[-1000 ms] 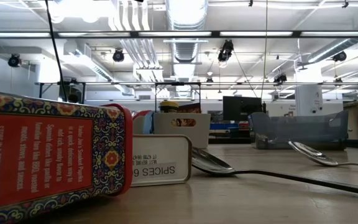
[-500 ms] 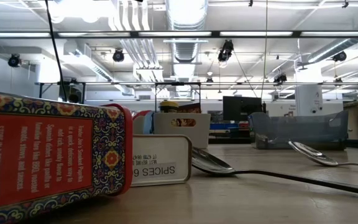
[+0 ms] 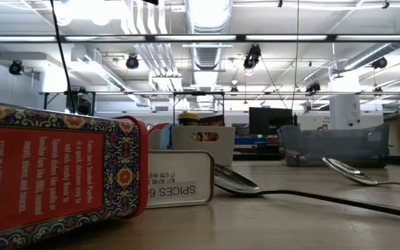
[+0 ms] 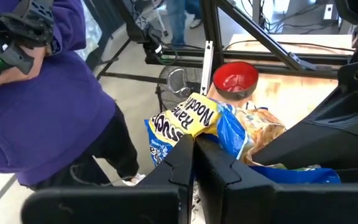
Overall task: Pick & Place Food Item
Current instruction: Put the blue noodle pack into the left gray bin
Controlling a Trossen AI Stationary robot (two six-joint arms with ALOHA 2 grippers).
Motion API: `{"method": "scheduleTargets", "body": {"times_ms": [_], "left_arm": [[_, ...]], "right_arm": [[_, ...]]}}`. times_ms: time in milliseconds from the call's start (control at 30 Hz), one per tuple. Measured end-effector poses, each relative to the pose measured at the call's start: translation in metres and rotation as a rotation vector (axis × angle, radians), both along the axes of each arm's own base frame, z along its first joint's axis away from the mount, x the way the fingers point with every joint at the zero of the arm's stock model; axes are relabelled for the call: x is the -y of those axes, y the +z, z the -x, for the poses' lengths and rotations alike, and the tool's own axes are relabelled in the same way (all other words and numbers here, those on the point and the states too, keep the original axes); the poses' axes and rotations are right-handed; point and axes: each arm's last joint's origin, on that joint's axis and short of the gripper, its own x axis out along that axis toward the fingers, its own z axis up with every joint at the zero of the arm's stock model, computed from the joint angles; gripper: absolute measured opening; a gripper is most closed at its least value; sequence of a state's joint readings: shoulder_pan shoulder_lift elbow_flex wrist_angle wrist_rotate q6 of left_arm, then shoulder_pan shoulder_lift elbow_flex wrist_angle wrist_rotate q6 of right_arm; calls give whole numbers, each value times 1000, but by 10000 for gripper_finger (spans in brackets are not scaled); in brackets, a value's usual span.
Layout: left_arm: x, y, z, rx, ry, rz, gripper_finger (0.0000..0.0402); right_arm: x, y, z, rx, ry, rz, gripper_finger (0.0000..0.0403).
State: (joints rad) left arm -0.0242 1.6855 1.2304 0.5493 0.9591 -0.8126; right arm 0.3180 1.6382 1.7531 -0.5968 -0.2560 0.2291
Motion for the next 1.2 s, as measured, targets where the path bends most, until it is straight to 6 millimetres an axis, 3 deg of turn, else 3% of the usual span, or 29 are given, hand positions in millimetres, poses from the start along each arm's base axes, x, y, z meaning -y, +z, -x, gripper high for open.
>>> {"method": "scheduleTargets", "body": {"times_ms": [133, 400, 533, 933, 1200], "left_arm": [[0, -1, 1, -16, -29, -3, 0], [0, 3, 6, -19, -36, -18, 0], [-4, 3, 9, -44, -25, -43, 0], [-24, 5, 32, -142, 97, -152, 0], [-41, 19, 64, -178, 248, -289, 0]], "right_arm": [[0, 0, 0, 0, 2, -1, 37], [0, 0, 0, 4, 7, -3, 162], [0, 1, 1, 2, 3, -6, 203], [8, 28, 12, 49, -171, 27, 212], [17, 44, 26, 22, -366, 128, 212]]}}
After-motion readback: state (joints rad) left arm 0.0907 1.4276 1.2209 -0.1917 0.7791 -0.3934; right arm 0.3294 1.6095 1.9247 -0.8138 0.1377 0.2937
